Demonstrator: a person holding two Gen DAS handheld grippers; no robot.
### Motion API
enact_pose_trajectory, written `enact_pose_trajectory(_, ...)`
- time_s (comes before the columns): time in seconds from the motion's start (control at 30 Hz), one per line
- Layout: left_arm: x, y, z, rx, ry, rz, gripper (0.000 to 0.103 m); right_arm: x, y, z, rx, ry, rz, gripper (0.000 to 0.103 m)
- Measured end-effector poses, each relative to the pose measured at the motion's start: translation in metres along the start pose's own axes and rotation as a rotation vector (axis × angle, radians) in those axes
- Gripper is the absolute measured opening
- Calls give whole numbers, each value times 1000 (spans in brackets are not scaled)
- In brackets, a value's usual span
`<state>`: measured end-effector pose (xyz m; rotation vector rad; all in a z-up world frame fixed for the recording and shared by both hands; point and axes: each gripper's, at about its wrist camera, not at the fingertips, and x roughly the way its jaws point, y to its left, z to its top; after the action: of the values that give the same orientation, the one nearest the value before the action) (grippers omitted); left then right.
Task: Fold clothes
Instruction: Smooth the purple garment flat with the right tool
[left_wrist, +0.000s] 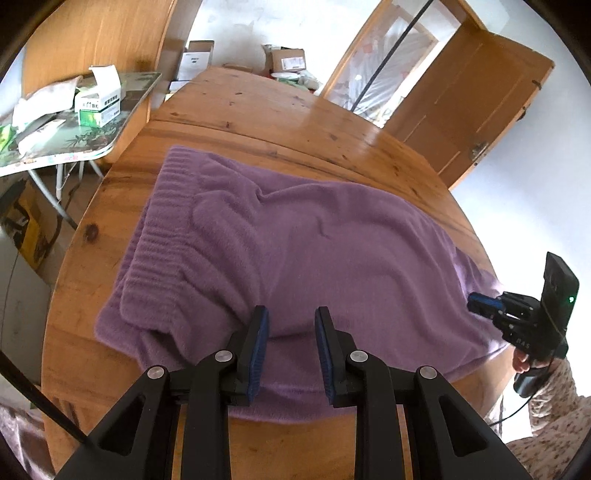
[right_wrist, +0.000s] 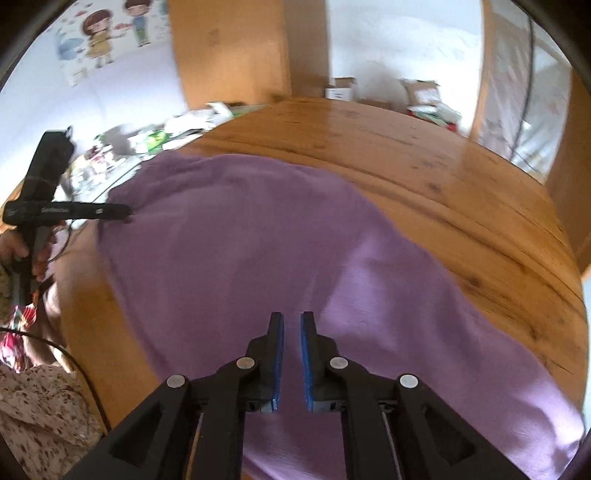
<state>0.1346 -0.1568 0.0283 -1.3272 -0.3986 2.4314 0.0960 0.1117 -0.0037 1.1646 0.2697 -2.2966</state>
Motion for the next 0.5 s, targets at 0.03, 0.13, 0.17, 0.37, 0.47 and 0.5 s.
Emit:
enact_pose_trajectory(0.03, -2, 1, -3, 2, -4, 1, 27, 3, 7, 0, -5, -7, 4, 9)
enact_pose_trajectory(0.13, -8, 5, -9, -2, -18, 3, 27, 9, 19, -7, -9, -9, 6, 10)
enact_pose_trajectory(0.17, -10, 7, -11, -10, -22, 3, 27, 10, 22, -10, -11, -14, -6, 10)
enact_pose_trajectory(0.37, -21, 19, -21, -59, -49, -1, 27, 2, 33, -13, -22, 4, -40, 10)
enact_pose_trajectory(0.47, -27, 25, -26, -83, -63, -3, 27, -4, 50, -3, -59, -39, -27, 11)
enact_pose_trajectory(0.5, -29, 27, -27, -91, -67, -4, 27, -5, 59, 1, -72, -55, -11, 11)
